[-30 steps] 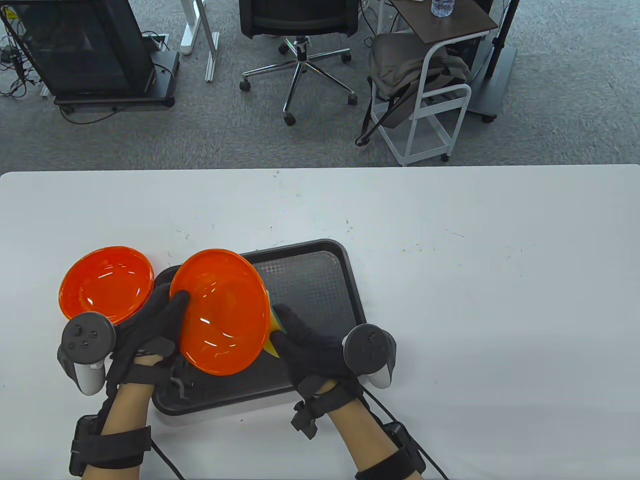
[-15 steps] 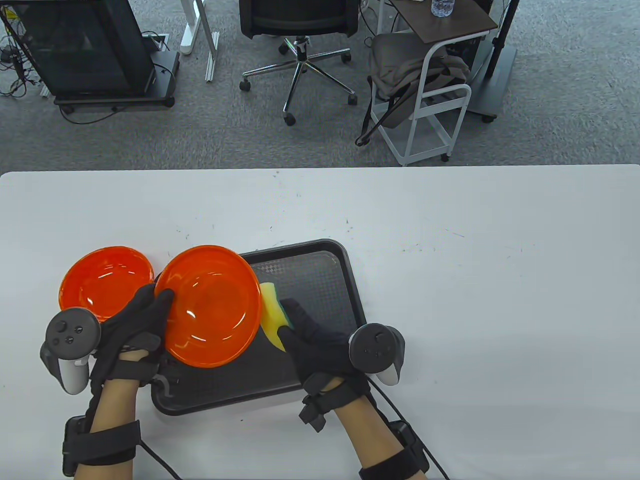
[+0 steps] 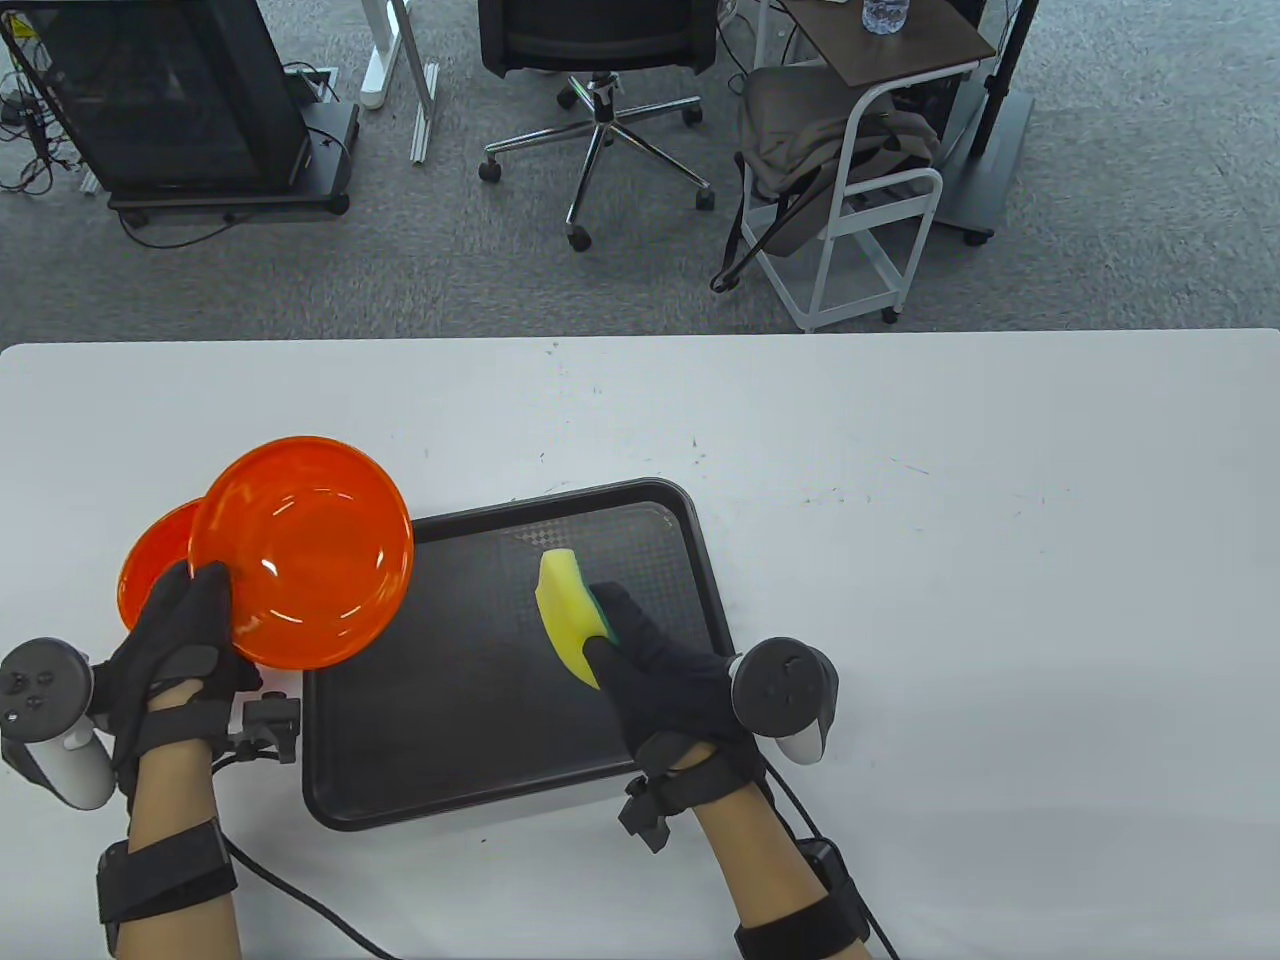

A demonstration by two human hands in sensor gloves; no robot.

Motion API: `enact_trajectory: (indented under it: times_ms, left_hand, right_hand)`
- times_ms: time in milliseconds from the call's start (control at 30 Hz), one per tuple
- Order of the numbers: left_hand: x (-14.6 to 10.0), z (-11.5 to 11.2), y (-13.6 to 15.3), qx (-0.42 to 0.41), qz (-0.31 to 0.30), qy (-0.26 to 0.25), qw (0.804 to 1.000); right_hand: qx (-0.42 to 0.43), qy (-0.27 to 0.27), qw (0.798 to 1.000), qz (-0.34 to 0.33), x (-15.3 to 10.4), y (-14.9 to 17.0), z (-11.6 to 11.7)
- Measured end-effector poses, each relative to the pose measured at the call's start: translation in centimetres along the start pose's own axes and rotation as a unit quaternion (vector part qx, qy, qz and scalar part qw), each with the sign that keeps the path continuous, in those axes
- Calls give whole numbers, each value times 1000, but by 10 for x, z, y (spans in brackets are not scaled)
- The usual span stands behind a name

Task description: Wipe bowl with sponge

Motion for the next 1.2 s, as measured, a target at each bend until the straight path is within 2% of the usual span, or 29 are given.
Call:
enact_trajectory:
  times_ms: [233,500,667,767,900,1200]
  left_hand:
    - [2,29,17,-22,54,-62,996]
    - [3,52,10,-39,51,-97,993]
    - [17,52,21,8,91,-80,993]
    - [24,48,41,13,125,-78,989]
    - [26,39,74,2,175,-69,982]
    - [26,29,99,38,214,-75,973]
  right_hand:
    - [-2,0,1000,1,0,1,-5]
    - [2,3,1000,3,1,1,-9]
    - [2,6,1000,4,0,1,-10]
    - [1,10,1000,3,0,1,-12]
    - [3,13,1000,4,-1,2,-14]
    - [2,10,1000,6,-2,2,-12]
Point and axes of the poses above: the tracker on the back of each hand, its own y axis roughly to the little-finger side, its own x axis roughly from the wrist to the fingertips, z = x × y, the point moved 3 cm from there along x, roughly from the wrist to the fingertips, and after that the axes turned 3 degrees about -y, right-handed, at the moved point
